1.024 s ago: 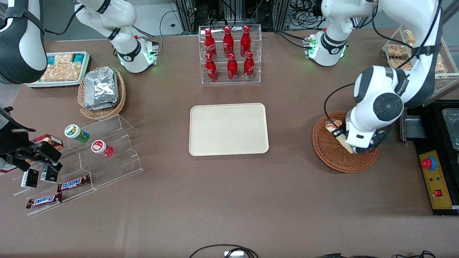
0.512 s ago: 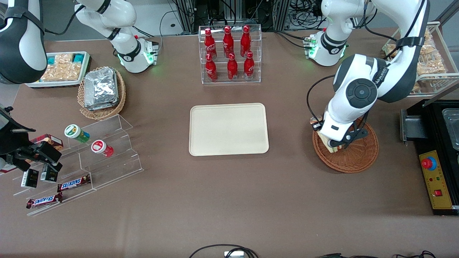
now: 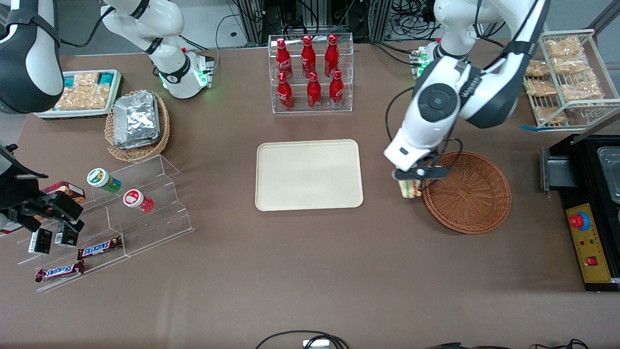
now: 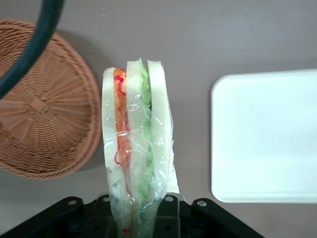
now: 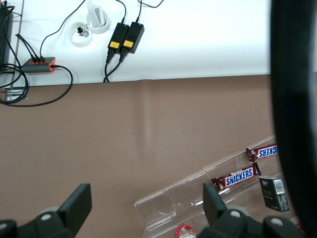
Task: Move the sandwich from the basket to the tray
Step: 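Lift the sandwich out of the basket toward the cream tray, then lower the sandwich onto the tray and open the left gripper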
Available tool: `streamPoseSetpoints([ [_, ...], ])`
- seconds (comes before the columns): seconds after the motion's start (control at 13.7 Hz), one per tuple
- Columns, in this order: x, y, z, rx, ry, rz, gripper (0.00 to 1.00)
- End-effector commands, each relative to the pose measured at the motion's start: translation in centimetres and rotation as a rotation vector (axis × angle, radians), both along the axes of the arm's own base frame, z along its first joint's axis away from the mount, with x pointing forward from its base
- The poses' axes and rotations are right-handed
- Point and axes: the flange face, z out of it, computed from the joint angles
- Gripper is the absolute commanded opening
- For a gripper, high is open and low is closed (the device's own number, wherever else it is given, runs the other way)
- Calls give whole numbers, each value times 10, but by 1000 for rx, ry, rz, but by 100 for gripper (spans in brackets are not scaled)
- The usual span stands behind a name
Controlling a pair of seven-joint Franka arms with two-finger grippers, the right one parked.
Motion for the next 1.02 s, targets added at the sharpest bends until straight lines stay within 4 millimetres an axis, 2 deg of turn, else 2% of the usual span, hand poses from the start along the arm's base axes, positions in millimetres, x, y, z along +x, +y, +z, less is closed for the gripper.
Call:
streamPoseSetpoints([
  [0.0, -24, -50, -16, 9, 11, -142, 0],
  [0.22, -48, -94, -42, 1, 27, -201, 0],
  [0.44, -59, -127, -66, -30, 51, -172, 0],
  [0.8, -63, -159, -130, 5, 69, -123, 0],
  [0.95, -62, -165, -146, 1, 90, -101, 0],
])
